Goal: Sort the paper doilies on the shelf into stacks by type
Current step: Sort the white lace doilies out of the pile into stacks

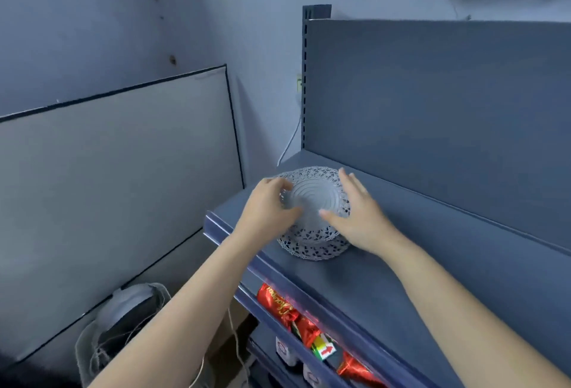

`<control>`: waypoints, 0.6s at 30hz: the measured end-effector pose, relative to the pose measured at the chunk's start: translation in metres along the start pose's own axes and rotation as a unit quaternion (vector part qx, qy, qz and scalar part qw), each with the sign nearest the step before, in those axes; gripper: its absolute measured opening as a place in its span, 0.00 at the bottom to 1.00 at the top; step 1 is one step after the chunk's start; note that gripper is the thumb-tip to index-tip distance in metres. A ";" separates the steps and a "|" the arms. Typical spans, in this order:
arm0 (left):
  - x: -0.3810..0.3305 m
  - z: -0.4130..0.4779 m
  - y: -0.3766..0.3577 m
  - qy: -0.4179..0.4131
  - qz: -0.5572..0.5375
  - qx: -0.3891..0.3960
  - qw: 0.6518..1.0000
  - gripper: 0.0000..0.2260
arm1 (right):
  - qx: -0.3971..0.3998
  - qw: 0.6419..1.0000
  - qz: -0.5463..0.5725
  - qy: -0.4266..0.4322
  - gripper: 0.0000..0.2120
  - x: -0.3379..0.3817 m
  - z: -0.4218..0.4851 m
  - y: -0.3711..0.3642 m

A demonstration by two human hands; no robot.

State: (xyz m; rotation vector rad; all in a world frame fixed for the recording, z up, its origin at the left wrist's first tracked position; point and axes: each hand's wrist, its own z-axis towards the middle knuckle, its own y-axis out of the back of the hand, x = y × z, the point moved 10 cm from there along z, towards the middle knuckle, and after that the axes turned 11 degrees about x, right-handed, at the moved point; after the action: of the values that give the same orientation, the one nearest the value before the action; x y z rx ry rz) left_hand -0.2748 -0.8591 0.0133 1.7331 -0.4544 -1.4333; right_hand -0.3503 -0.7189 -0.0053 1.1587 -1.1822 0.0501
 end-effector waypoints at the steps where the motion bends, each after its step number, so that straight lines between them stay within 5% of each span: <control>1: 0.005 0.014 -0.005 -0.001 0.043 0.027 0.999 0.22 | 0.021 0.998 -0.054 -0.025 0.38 -0.007 0.008 -0.006; 3: 0.008 0.034 -0.011 -0.018 0.140 0.061 0.988 0.24 | 0.031 0.987 -0.129 -0.086 0.36 -0.024 0.014 -0.008; 6: -0.007 0.049 -0.015 -0.082 0.219 0.066 0.970 0.24 | -0.022 0.983 -0.100 -0.150 0.32 -0.041 0.001 0.007; 12: -0.101 0.035 -0.051 -0.229 0.235 0.086 0.941 0.26 | -0.087 0.953 -0.109 -0.268 0.29 -0.069 -0.098 0.041; 18: -0.242 -0.079 -0.130 -0.416 0.204 0.122 0.878 0.27 | -0.196 0.896 -0.098 -0.385 0.28 -0.101 -0.281 0.088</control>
State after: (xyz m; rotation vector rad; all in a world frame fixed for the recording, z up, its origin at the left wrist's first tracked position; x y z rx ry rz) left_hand -0.2989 -0.5797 0.0682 1.0018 -1.4189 -1.7909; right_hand -0.2523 -0.4234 0.0036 0.9398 -1.6529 -0.8395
